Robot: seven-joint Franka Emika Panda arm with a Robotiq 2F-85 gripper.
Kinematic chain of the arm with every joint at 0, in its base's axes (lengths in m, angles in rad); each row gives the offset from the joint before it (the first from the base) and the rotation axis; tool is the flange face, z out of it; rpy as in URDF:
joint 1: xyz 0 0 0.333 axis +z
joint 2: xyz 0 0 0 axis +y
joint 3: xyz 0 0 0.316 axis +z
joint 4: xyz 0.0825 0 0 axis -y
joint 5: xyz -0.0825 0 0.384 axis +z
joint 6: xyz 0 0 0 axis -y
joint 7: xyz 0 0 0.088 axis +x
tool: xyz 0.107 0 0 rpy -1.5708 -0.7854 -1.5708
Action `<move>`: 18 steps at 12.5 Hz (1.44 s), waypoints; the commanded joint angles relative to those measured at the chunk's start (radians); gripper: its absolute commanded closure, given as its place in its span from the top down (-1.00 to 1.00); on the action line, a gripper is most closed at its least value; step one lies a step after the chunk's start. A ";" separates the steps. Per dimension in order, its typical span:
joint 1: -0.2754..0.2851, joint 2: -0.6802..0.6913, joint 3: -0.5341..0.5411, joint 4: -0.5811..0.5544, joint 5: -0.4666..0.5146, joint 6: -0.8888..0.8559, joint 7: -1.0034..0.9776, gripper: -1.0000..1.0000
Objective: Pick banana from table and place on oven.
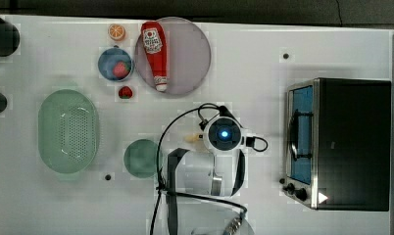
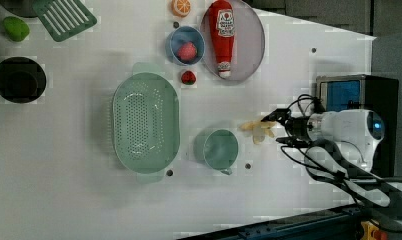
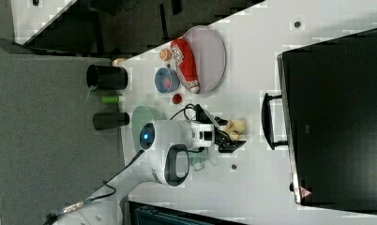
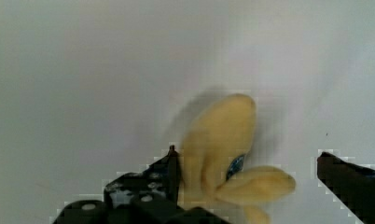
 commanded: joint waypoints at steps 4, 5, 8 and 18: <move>0.012 0.014 0.028 -0.005 0.003 0.098 -0.006 0.18; 0.012 0.008 0.029 -0.004 0.003 0.098 -0.006 -0.06; 0.012 -0.016 0.031 -0.010 0.003 0.096 -0.006 -0.43; 0.010 -0.541 0.020 0.186 0.003 -0.605 -0.001 -0.43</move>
